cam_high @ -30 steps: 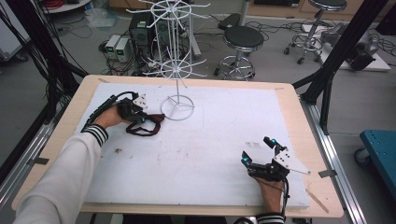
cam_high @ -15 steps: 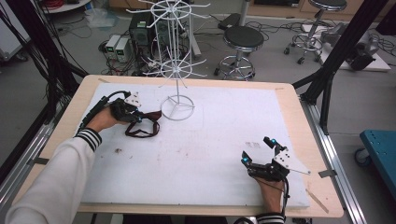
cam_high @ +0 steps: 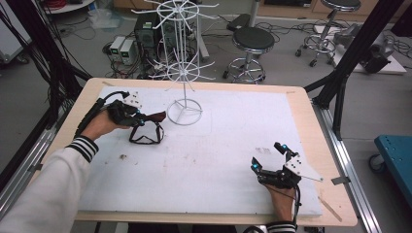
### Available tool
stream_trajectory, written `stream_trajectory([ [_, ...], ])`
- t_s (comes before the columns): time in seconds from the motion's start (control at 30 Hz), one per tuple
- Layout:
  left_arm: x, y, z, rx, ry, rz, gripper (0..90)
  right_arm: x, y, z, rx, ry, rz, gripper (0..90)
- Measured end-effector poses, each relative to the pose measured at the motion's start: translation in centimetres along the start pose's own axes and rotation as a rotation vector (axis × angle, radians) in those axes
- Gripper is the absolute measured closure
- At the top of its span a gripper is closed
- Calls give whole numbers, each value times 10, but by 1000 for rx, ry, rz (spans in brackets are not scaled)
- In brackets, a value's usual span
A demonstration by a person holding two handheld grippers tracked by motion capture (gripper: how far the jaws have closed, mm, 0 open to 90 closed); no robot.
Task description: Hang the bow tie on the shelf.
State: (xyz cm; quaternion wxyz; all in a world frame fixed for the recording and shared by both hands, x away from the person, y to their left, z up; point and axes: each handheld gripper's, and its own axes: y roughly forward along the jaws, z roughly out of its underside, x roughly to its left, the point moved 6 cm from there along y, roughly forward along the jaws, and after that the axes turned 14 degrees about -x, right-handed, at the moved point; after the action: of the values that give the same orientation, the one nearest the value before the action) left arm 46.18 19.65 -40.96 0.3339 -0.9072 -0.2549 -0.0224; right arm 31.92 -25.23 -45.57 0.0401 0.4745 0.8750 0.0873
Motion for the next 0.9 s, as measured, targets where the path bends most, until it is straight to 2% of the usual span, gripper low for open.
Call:
stream_trajectory([
  [0.23, -4, -19, -11, -33, -20, -26, 785, 0, 0, 0, -3, -3, 0, 7],
  [0.4, -8, -27, -18, -69, -71, -41, 785, 0, 0, 0, 3, -5, -1, 7],
  [0.47, -9, -29, -18, -104, -94, -50, 785, 0, 0, 0, 3, -5, -1, 7],
  [0.6, -12, -33, -18, -139, -119, -62, 786, 0, 0, 0, 3, -5, 0, 7],
  [0.73, -14, -41, -25, -187, -123, -62, 786, 0, 0, 0, 2, 2, 1, 7],
  [0.9, -18, -51, -35, -270, -141, -55, 786, 0, 0, 0, 3, 1, 1, 7],
])
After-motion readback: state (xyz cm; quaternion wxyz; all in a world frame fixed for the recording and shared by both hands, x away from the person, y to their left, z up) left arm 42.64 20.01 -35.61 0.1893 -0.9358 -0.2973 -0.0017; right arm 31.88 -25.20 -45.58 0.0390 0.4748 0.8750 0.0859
